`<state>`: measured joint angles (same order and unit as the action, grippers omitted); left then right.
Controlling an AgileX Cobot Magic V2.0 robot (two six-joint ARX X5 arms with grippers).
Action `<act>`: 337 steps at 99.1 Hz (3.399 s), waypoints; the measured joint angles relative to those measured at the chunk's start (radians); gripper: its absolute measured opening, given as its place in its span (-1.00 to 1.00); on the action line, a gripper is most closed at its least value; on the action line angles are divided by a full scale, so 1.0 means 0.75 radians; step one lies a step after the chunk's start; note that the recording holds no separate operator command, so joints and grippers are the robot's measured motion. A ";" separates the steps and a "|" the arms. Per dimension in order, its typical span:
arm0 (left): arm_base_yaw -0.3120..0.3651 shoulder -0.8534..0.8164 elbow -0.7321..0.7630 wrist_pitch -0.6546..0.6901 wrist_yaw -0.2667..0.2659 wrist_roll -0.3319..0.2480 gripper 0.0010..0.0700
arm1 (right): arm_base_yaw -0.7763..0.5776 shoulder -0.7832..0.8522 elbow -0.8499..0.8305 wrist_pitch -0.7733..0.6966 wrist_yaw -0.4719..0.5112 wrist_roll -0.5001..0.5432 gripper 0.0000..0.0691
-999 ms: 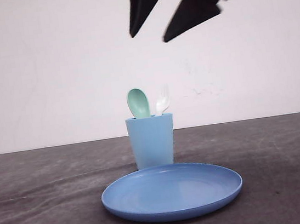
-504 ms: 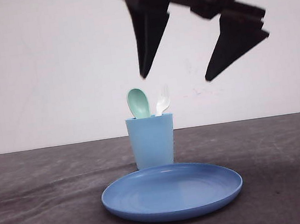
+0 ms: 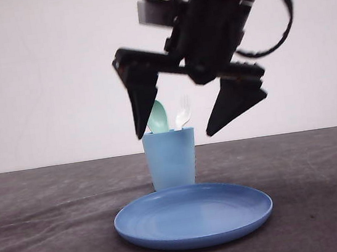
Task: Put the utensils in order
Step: 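Lower the open right gripper around the blue cup and close on it, then lift the cup with the right gripper and move it over the plate, then lower the cup onto the plate center and open the right gripper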
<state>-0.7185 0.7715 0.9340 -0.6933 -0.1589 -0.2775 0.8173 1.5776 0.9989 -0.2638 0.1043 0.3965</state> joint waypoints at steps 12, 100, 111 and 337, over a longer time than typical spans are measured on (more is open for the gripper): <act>0.000 0.000 0.000 0.000 0.000 0.000 -0.23 | -0.011 0.041 0.000 0.054 0.000 0.002 0.97; -0.001 0.001 0.000 0.001 -0.004 0.005 -0.23 | -0.107 0.269 0.129 0.203 -0.046 -0.009 0.97; 0.000 0.001 0.000 0.001 -0.004 0.005 -0.23 | -0.118 0.281 0.129 0.204 -0.043 -0.009 0.97; 0.000 0.001 0.000 -0.001 -0.034 0.030 -0.23 | 0.245 -0.246 -0.416 0.277 0.170 -0.170 0.22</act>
<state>-0.7185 0.7719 0.9340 -0.6937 -0.1841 -0.2554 1.0008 1.3933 0.6868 -0.0563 0.2321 0.2691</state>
